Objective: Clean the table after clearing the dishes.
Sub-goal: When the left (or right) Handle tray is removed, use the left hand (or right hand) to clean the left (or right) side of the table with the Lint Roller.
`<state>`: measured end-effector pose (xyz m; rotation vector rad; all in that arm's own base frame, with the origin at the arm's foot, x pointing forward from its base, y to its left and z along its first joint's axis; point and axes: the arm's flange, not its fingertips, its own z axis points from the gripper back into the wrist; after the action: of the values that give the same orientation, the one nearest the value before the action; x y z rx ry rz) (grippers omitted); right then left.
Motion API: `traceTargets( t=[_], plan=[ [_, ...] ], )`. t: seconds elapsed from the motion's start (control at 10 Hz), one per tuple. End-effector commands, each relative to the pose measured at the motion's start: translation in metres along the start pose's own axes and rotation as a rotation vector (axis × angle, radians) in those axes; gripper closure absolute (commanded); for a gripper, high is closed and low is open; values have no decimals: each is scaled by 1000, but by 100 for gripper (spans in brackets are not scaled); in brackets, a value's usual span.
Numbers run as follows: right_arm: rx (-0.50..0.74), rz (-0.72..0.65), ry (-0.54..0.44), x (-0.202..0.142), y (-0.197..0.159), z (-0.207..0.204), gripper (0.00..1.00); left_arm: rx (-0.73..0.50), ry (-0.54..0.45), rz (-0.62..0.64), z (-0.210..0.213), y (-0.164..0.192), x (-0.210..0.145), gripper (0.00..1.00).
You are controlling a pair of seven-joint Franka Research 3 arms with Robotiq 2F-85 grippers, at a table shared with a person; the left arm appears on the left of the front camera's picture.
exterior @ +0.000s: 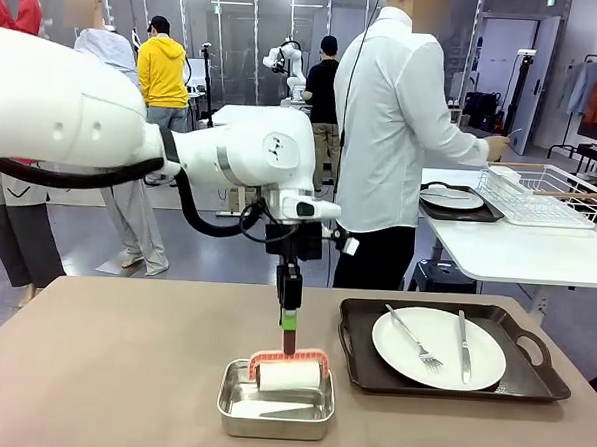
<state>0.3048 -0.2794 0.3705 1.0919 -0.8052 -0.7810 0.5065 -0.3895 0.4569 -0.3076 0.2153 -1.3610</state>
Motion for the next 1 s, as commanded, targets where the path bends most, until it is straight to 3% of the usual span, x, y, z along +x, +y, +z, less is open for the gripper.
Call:
traceTargets(
  t=[0.0,0.2,0.4,0.5,0.8,0.9],
  plan=[
    [16,-14,-9,0,2,1,0,142,-130,193,29,-43,-65,100],
    [16,-14,-9,0,2,1,0,274,-320,372,76,-52,-156,100],
    [16,-14,-9,0,2,1,0,297,-617,688,81,-44,-253,100],
    [16,-14,-9,0,2,1,0,267,-679,829,72,-38,-287,100],
    [16,-14,-9,0,2,1,0,107,-742,1152,50,-14,-317,100],
    [16,-14,-9,0,2,1,0,83,-714,1151,41,-5,-314,100]
  ],
)
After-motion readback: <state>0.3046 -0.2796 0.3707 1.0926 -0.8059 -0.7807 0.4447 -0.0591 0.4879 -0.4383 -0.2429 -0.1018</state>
